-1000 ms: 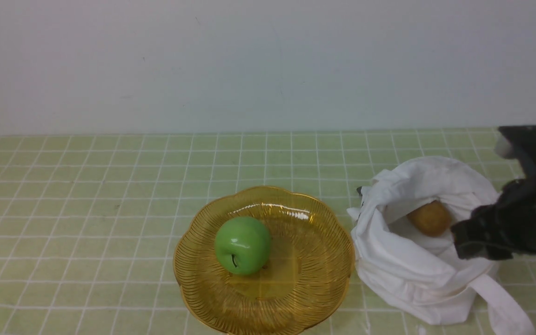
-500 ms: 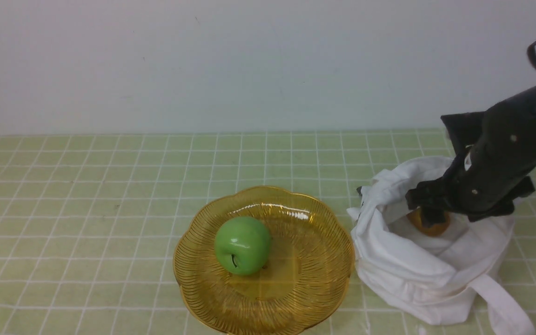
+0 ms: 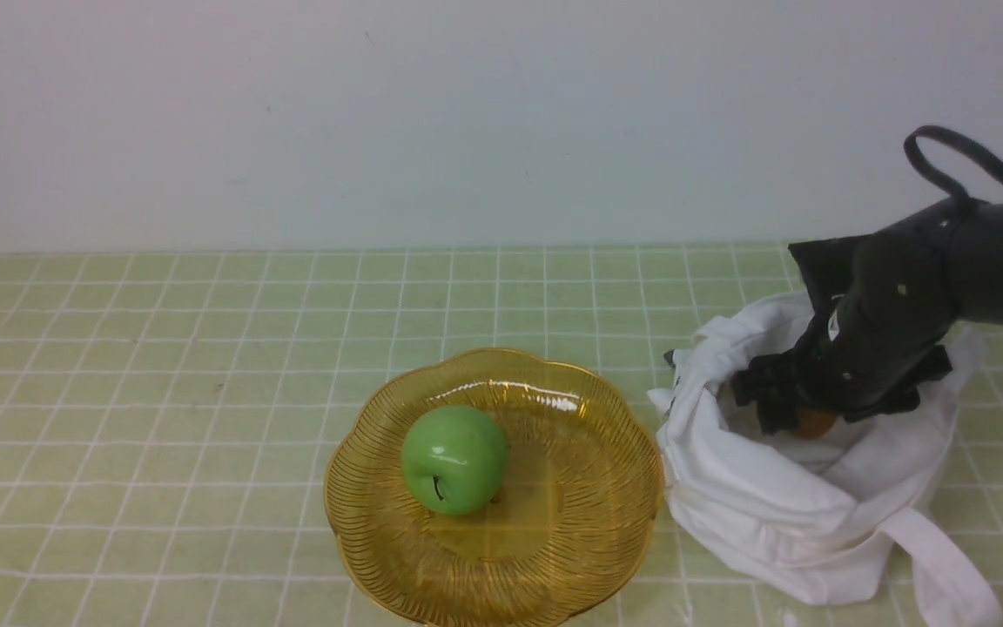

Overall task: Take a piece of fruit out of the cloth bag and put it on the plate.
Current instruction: Use the right arm to grab a kiwi from the bag, then use the right arm to put the kiwi into the empty plate on the left

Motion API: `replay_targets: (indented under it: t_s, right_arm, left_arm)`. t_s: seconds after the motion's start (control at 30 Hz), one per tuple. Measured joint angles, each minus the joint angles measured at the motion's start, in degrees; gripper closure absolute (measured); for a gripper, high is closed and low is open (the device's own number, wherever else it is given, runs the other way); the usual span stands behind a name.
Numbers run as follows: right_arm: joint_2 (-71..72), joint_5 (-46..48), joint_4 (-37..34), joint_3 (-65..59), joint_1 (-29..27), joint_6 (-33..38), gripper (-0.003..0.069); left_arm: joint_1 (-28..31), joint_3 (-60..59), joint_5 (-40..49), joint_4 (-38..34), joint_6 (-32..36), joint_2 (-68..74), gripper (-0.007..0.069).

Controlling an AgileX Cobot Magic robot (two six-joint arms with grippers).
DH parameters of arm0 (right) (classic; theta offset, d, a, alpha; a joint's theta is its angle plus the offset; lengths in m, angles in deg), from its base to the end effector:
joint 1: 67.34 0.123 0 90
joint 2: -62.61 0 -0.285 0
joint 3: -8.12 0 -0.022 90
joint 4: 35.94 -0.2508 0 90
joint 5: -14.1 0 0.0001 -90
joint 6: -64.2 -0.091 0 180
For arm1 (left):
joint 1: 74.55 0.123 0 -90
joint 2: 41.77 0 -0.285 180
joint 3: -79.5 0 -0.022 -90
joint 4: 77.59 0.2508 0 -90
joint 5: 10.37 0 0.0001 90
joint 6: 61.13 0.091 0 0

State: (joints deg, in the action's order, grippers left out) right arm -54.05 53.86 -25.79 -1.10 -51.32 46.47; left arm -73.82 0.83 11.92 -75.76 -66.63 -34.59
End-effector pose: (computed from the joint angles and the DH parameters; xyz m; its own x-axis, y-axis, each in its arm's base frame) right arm 0.3556 0.0914 0.1611 -0.9578 -0.0974 -0.2704 -0.0832 0.9945 -0.0634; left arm 0.0522 0.0018 0.1703 -0.3088 -0.0703 -0.9485 -0.0449 0.9972 -0.0593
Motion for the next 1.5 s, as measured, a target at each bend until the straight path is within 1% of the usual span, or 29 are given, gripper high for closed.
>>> replay_targets:
  t_s: [0.17,0.33,0.4,0.47,0.53,0.83,1.13,1.5]
  right_arm:
    - [-1.4,-0.4,1.2,0.1,0.0,0.2,0.0124]
    - [-3.0,-0.3,1.3,0.1,0.0,2.1,0.0134]
    - [-3.0,0.0,1.3,0.1,0.0,2.1,0.016]
    - [-3.0,0.6,1.9,0.1,0.0,2.1,0.0242]
    - [-2.8,1.3,2.3,0.1,0.0,2.2,0.0286]
    - [1.4,9.9,2.5,0.1,0.0,1.9,0.0286]
    - [4.9,20.5,-0.3,0.1,0.0,1.9,0.0286]
    - [5.2,23.8,-2.8,0.1,0.0,4.7,0.0286]
  left_arm:
    - [0.0,0.0,0.0,0.0,0.0,0.0,0.0632]
    - [0.0,0.0,0.0,0.0,0.0,0.0,0.0632]
    - [0.0,0.0,0.0,0.0,0.0,0.0,0.0632]
    - [0.0,0.0,0.0,0.0,0.0,0.0,0.0632]
    - [0.0,0.0,0.0,0.0,0.0,0.0,0.0632]
    - [0.0,0.0,0.0,0.0,0.0,0.0,0.0632]
    - [0.0,0.0,0.0,0.0,0.0,0.0,0.0632]
    - [0.0,0.0,0.0,0.0,0.0,0.0,0.0632]
